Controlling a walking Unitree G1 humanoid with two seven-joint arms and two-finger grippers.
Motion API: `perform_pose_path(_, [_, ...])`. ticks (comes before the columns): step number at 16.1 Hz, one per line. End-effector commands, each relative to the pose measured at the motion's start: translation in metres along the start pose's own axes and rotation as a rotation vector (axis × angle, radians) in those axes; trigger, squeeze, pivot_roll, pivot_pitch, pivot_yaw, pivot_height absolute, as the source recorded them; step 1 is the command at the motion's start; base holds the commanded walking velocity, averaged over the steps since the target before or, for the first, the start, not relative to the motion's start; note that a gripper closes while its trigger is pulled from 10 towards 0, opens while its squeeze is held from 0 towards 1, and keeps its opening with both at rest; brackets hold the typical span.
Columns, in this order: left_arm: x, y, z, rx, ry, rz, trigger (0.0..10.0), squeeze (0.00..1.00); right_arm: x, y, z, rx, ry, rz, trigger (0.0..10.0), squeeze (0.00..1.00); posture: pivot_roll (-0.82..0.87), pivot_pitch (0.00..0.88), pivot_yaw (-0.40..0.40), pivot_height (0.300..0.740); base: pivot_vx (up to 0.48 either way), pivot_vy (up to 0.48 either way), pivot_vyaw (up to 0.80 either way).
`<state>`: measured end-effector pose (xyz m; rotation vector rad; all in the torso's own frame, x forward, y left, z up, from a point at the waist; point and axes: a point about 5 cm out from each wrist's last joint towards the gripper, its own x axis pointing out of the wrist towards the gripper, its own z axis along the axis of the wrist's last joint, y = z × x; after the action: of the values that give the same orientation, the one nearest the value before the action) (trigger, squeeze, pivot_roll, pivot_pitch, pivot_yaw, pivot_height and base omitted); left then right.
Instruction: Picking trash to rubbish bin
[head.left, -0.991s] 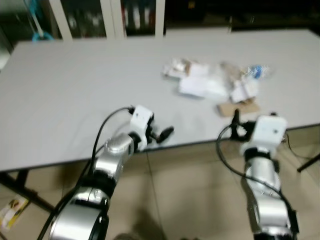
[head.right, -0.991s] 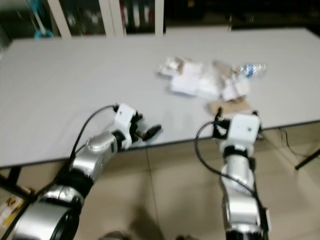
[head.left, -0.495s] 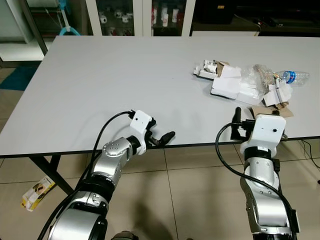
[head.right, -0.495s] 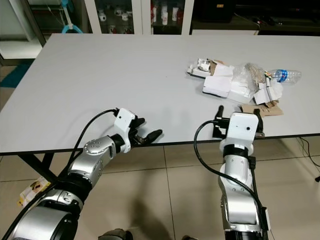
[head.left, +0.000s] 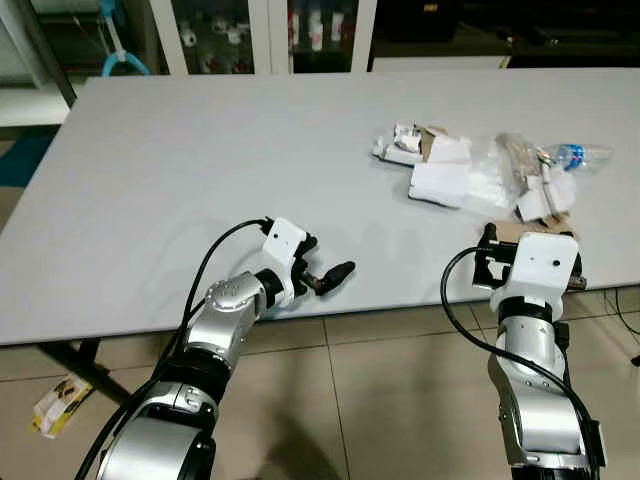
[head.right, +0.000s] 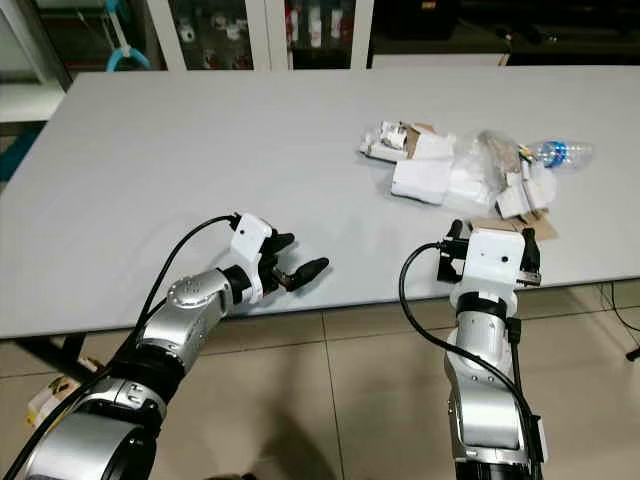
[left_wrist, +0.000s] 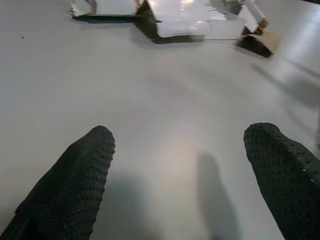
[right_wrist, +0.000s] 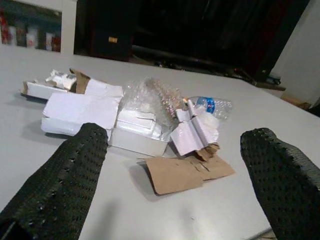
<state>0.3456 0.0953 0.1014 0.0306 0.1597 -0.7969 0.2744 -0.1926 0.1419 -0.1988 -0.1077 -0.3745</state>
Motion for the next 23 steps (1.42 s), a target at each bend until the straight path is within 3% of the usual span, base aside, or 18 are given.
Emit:
perform_pose_path(1, [0.0,-0.001,0.002,0.004,-0.011,-0.01,10.0,0.0,0.001,-0.003,0.0,-0.015,0.009,-0.02,10.0,1.0,0.2,0.083,-0.027,0.74,0.48,0.0,0.0])
perform_pose_path(8, [-0.001,0.0,0.001,0.013,-0.004,-0.008,10.0,0.0,0.004,0.0,0.001,-0.024,0.007,-0.024,10.0,1.0,0.2,0.084,-0.03,0.74,0.468,0.0,0.0])
perform_pose_path(15, [-0.004,0.001,0.001,0.011,-0.013,-0.013,10.0,0.0,0.005,-0.004,-0.001,-0.046,0.025,-0.059,10.0,1.0,0.21,0.084,-0.031,0.74,0.0,0.0,0.0])
perform_pose_path(23, [-0.007,0.005,0.005,0.026,-0.011,-0.017,10.0,0.0,0.012,-0.01,-0.01,0.075,0.106,-0.074,10.0,1.0,0.22,0.1,-0.021,0.74,0.0,0.0,0.0])
